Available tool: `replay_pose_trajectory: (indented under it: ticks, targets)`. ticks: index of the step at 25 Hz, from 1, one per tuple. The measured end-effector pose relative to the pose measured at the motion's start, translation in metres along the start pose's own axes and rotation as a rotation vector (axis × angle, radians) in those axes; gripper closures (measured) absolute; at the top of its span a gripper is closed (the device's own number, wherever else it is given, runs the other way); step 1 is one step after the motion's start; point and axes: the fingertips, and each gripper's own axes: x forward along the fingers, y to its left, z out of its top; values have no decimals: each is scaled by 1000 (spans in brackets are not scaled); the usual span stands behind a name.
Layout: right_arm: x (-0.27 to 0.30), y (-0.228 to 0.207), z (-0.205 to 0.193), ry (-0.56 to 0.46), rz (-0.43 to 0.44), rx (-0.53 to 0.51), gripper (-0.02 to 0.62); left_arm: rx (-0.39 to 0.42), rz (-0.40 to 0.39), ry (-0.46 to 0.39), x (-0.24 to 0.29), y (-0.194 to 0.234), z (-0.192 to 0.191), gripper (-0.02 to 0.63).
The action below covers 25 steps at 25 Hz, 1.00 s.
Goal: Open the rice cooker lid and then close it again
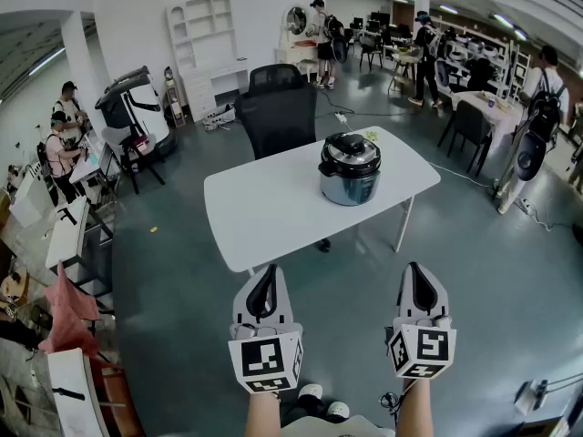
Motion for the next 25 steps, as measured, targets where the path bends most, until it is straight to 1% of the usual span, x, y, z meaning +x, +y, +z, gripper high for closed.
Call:
replay_pose_trajectory:
  ticks: [7,14,16,20,25]
  targets:
    - [19,3,-10,8,4,-8,581,-5,1,1,18,9,-9,592]
    - [46,-3,-12,-2,-17,7,581,-1,-16,16,50,14,-16,592]
    - [56,-2,-16,-12,-18,11,572,0,-21,18,62,19,-21,592]
    - [87,1,-21,-32,6,27,472,6,-32,15,95,30,-27,592]
    - [116,19,-29,-31,17,19,384,16,-49,19,124,54,-35,592]
